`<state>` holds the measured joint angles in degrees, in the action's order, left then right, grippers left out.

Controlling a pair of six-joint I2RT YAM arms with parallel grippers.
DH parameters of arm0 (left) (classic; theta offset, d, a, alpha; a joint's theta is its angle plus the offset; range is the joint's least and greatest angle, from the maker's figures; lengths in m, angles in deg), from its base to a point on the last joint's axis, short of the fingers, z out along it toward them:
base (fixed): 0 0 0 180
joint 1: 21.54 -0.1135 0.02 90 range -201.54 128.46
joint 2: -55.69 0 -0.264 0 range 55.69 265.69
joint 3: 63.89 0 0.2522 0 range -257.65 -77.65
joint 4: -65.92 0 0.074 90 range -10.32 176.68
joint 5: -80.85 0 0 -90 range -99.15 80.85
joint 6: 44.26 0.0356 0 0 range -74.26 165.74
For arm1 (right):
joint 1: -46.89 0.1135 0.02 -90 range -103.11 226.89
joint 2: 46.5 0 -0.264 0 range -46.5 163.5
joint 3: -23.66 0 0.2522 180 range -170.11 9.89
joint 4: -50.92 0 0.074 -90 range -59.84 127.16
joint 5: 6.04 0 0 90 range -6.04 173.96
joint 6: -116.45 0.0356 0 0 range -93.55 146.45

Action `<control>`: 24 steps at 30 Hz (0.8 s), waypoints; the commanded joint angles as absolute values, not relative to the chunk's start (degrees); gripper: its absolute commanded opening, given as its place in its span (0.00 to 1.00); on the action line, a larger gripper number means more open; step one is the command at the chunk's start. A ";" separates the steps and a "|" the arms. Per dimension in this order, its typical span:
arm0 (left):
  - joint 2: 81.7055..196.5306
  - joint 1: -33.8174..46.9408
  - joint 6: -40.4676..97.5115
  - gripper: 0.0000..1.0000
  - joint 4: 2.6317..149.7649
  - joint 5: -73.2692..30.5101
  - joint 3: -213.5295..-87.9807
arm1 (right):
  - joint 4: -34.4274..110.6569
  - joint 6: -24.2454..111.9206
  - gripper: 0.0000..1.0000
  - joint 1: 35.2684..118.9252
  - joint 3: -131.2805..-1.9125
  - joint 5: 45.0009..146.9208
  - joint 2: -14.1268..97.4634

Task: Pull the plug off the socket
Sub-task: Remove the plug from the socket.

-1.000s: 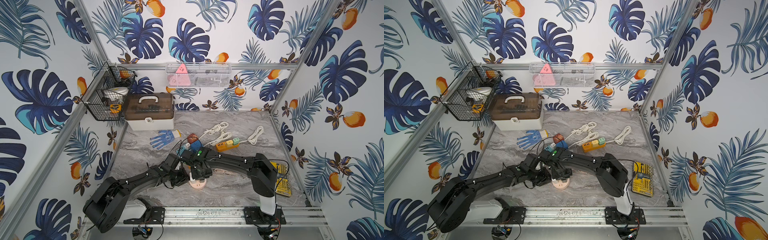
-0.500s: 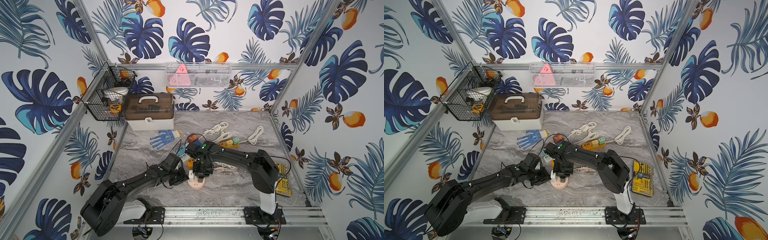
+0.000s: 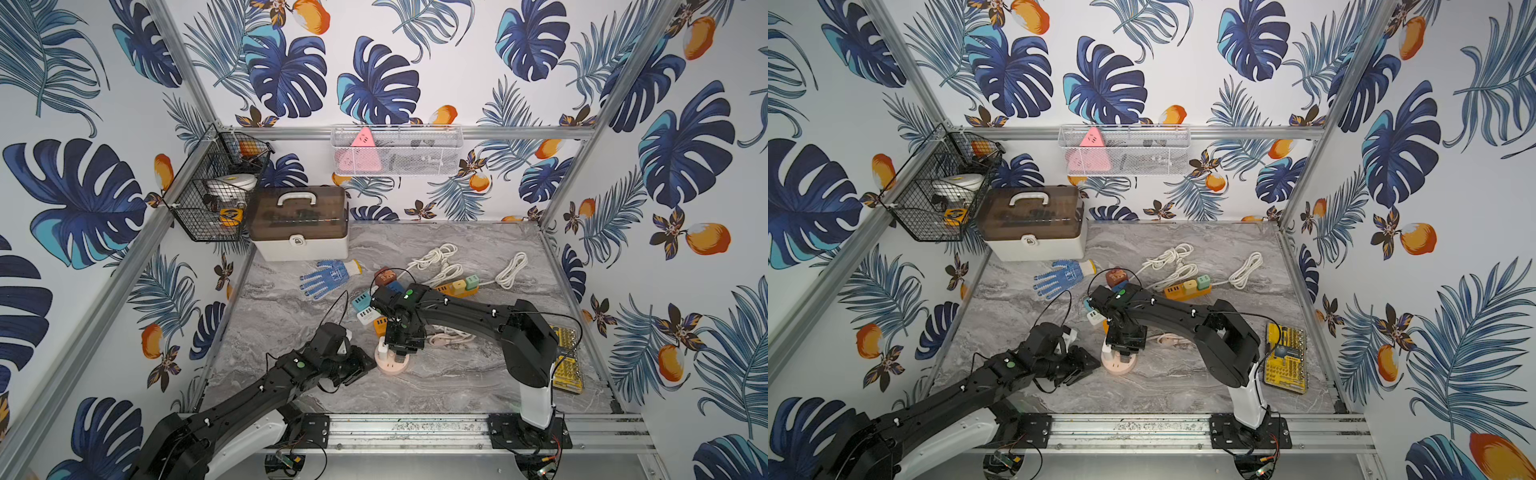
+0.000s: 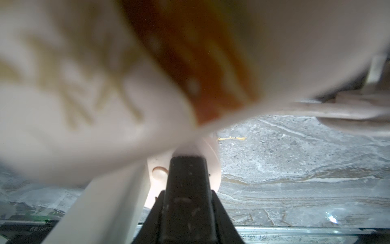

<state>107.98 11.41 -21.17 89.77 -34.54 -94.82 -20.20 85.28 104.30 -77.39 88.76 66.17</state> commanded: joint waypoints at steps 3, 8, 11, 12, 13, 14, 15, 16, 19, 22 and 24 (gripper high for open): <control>112.28 13.03 -25.17 0.49 81.30 -34.24 -94.31 | -20.50 87.43 0.00 104.49 -77.58 93.97 66.88; 117.80 15.89 -27.46 0.51 75.69 -31.68 -94.66 | -20.84 88.45 0.00 104.81 -77.51 93.92 66.71; 120.26 17.41 -27.47 0.51 74.68 -30.56 -95.22 | -22.06 88.81 0.00 105.28 -78.43 92.27 66.63; 120.95 17.93 -27.24 0.50 75.39 -30.00 -95.46 | -22.46 88.85 0.00 105.55 -78.65 91.52 66.55; 121.32 18.45 -27.01 0.49 76.34 -29.18 -95.70 | -22.58 88.77 0.00 105.85 -78.96 90.91 66.47; 121.36 19.06 -27.03 0.48 77.58 -27.94 -95.83 | -22.70 88.77 0.00 106.15 -79.14 90.33 66.44; 121.03 19.53 -27.19 0.47 78.67 -26.48 -95.63 | -22.22 88.79 0.00 106.30 -78.82 90.36 66.29; 120.73 19.83 -27.43 0.47 79.64 -25.25 -95.43 | -21.16 88.77 0.00 106.71 -78.19 90.38 65.99; 120.74 20.04 -26.96 0.45 83.13 -22.09 -95.04 | -18.28 87.65 0.00 108.02 -76.02 88.66 64.36; 122.48 20.14 -26.07 0.42 85.37 -21.02 -95.48 | -16.68 86.03 0.00 109.59 -74.16 84.96 62.26; 123.50 20.21 -25.79 0.40 86.47 -20.55 -95.90 | -15.13 85.11 0.00 110.50 -72.95 82.81 60.49</control>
<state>122.14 20.20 -26.37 78.49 -27.56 -95.87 -17.14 88.47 109.26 -73.65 82.73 62.80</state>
